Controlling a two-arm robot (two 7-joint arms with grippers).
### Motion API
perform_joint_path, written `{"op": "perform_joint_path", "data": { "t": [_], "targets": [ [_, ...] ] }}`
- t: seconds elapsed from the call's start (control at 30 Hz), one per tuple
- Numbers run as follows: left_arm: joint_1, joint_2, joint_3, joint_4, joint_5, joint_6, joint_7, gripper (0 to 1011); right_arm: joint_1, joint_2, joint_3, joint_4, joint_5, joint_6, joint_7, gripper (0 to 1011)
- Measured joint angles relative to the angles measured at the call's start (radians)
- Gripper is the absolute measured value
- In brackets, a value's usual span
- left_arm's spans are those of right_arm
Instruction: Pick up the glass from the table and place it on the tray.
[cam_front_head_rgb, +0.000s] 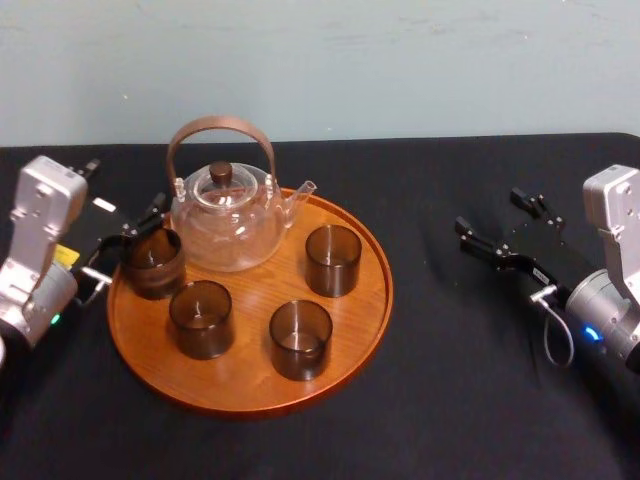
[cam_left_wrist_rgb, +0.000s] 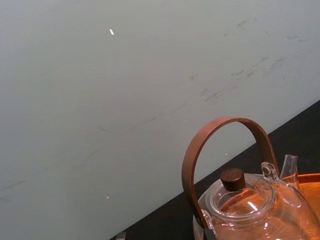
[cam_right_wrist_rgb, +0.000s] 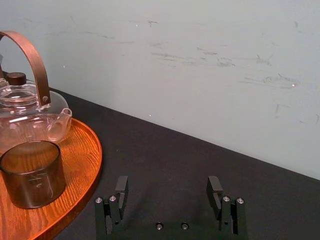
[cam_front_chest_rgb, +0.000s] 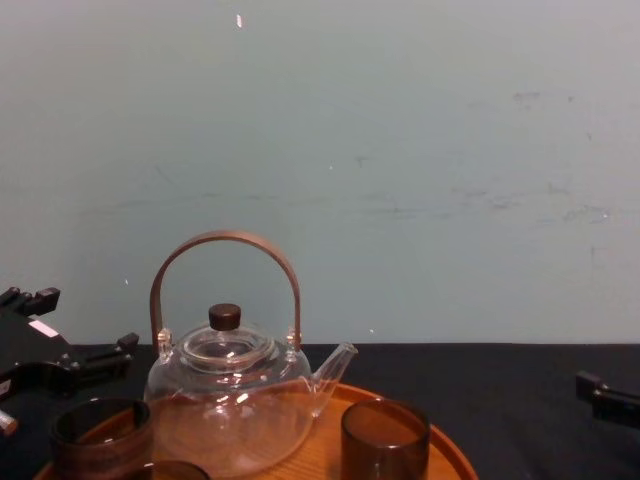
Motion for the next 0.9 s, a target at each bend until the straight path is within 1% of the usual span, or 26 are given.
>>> {"op": "perform_joint_path", "data": {
  "t": [0.9],
  "targets": [
    [0.000,0.000,0.000,0.000,0.000,0.000,0.000,1001,-0.001,0.004,-0.002,-0.004,0.004,0.002,0.001,1002]
  ]
}}
